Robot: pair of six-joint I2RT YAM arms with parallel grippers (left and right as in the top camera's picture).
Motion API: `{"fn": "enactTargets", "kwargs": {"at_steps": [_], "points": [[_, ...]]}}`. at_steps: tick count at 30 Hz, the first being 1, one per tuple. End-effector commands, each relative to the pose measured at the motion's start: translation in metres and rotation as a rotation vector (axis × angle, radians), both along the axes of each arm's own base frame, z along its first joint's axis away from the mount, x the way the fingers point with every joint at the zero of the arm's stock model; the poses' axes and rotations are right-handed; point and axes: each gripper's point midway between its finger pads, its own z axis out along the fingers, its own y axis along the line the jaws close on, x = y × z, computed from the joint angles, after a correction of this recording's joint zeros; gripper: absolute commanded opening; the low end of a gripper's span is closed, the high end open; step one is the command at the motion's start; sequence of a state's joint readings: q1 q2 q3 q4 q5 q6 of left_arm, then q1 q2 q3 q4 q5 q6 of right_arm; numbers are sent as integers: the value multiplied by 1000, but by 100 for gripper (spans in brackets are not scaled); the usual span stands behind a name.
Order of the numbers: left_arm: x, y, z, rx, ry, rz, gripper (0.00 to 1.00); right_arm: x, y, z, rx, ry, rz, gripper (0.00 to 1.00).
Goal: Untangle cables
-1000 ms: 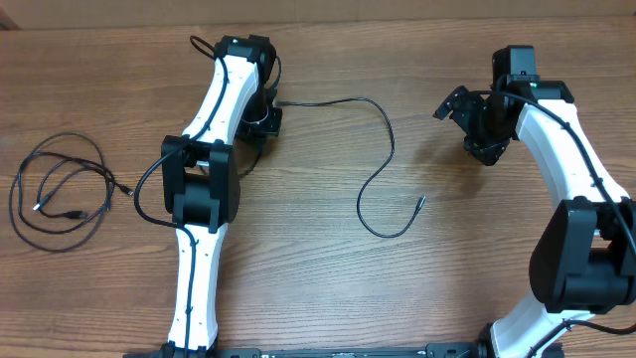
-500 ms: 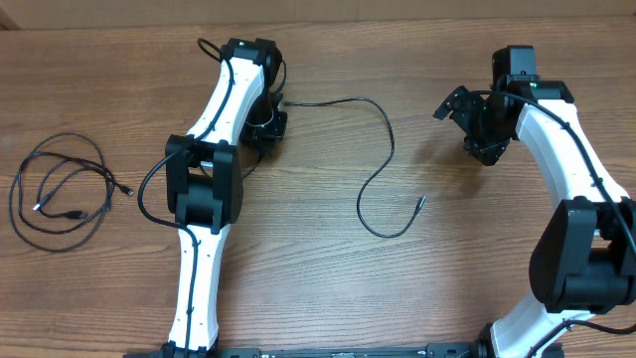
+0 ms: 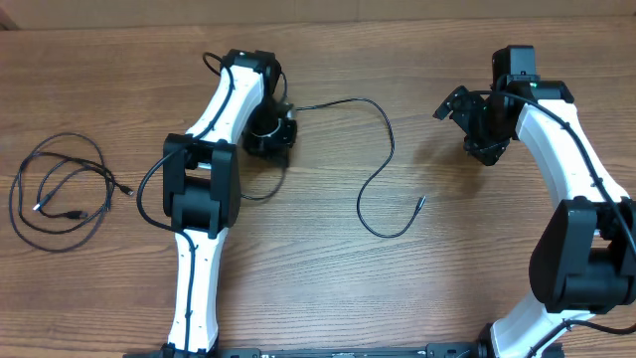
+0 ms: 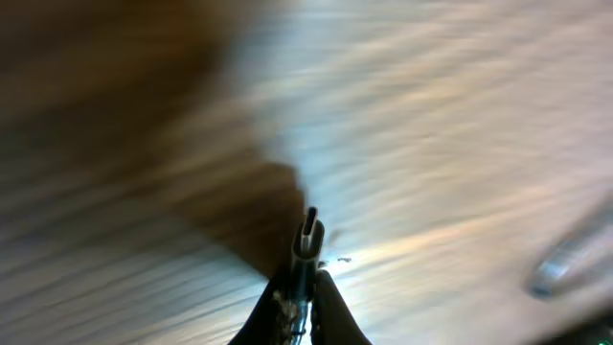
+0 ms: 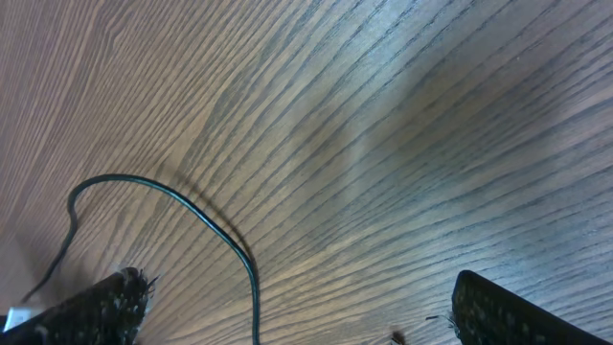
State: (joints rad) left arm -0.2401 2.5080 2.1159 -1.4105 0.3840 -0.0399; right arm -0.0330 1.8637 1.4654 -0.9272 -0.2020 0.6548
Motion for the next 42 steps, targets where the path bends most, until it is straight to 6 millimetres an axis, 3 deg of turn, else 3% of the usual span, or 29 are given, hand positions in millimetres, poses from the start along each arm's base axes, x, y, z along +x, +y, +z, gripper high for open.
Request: {"fn": "enactTargets", "kwargs": {"at_steps": [1,9,14,20,23,25,28,32,38,42], "points": [[-22,-68,6,-252,54,-72,4,0,-2,1,-10,-7,-3,100],[-41,-162,7,-363,-49,-216,4,0,-2,1,-11,-7,-3,100],[-54,-195,11,-364,-79,-265,4,0,-2,1,-10,-7,-3,100],[-37,-192,40,-258,-176,-268,7,0,-2,1,-11,-8,-3,100],[-31,-192,59,-254,-216,-286,17,0,-2,1,-10,-7,-3,100],[-26,-193,69,-253,-242,-290,31,0,-2,1,-10,-7,-3,100],[-20,-195,77,-262,-278,-300,40,0,-2,1,-10,-7,-3,100],[-14,-191,73,-226,-309,-302,43,0,-2,1,-10,-7,-3,100],[-19,-148,58,16,-281,-319,47,0,-2,1,-10,-7,-3,100],[-35,-126,56,98,-218,-389,50,0,-2,1,-10,-7,-3,100]]}}
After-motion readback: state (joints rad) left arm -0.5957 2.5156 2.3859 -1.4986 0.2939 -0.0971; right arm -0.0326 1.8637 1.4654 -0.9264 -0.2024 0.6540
